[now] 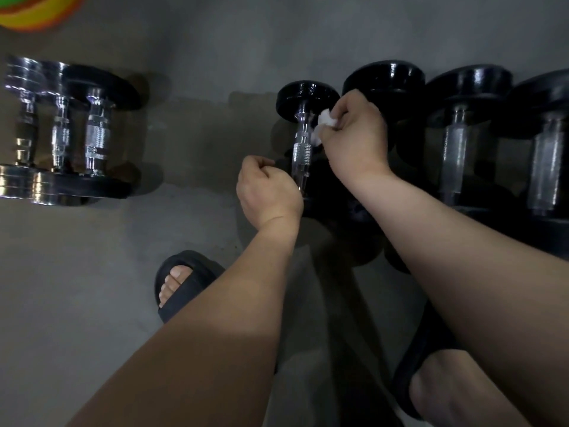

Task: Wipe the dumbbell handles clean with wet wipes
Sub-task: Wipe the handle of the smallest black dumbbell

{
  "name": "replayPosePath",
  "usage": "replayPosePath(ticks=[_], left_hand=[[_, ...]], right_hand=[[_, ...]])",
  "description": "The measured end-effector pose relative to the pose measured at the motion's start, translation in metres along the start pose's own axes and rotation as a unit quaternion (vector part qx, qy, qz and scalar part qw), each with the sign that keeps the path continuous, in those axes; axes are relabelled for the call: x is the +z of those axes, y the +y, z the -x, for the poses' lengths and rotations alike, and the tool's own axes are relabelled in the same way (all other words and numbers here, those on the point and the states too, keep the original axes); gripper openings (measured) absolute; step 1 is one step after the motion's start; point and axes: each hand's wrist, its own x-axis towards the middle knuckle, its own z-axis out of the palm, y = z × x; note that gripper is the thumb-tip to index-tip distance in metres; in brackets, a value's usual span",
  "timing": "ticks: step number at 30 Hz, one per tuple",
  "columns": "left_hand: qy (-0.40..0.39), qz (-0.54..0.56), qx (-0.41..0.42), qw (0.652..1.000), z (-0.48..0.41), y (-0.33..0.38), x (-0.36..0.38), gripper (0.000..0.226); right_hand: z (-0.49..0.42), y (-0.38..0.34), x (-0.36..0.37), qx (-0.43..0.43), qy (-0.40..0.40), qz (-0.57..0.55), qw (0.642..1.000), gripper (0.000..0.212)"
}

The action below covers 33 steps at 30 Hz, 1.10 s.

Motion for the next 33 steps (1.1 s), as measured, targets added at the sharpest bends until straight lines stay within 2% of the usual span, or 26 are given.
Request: replayPosePath(ticks=[3, 8, 16, 20, 23, 26, 28, 29, 31, 33], left_hand=[[0.0, 0.003, -0.003, 1.0, 0.001, 0.0, 0.001, 0.022], [-0.003, 0.0, 0.0, 1.0, 0.0, -0.001, 0.0, 0.023], [-0.001, 0.011, -0.005, 1.0, -0.001, -0.002, 0.001, 0.023], [-0.002, 0.019, -0.041, 0.999, -0.002, 0.002, -0.003, 0.025], [0.0, 0.021, -0.051, 0.999, 0.0, 0.003, -0.003, 0.025], [-0.003, 0.02, -0.051, 0.999, 0.002, 0.002, -0.002, 0.024], [-0.004, 0.027, -0.052, 0.998, 0.002, 0.001, -0.002, 0.023], [-0.004, 0.027, -0.051, 0.998, 0.002, 0.002, -0.002, 0.022], [-0.003, 0.031, -0.051, 0.998, 0.002, 0.002, -0.002, 0.023], [-0.004, 0.04, -0.057, 0.998, 0.002, 0.003, -0.002, 0.024]], right_hand=[[0.003, -0.001, 0.004, 0.037, -0.101, -0.014, 0.994, 0.016], [0.007, -0.003, -0.006, 0.03, -0.15, -0.058, 0.987, 0.012], [0.0, -0.002, 0.013, 0.055, -0.069, -0.067, 0.994, 0.013], [0.004, -0.002, 0.01, 0.005, -0.096, -0.03, 0.995, 0.02], [0.016, -0.004, -0.003, -0.058, -0.154, 0.03, 0.986, 0.021], [0.027, -0.007, -0.012, -0.162, -0.245, 0.153, 0.944, 0.017], [0.029, -0.006, -0.011, -0.184, -0.294, 0.183, 0.92, 0.022], [0.026, -0.005, -0.009, -0.163, -0.29, 0.163, 0.929, 0.02], [0.018, -0.006, -0.007, -0.089, -0.232, 0.09, 0.965, 0.01], [0.012, -0.006, -0.006, -0.046, -0.188, 0.043, 0.98, 0.018]])
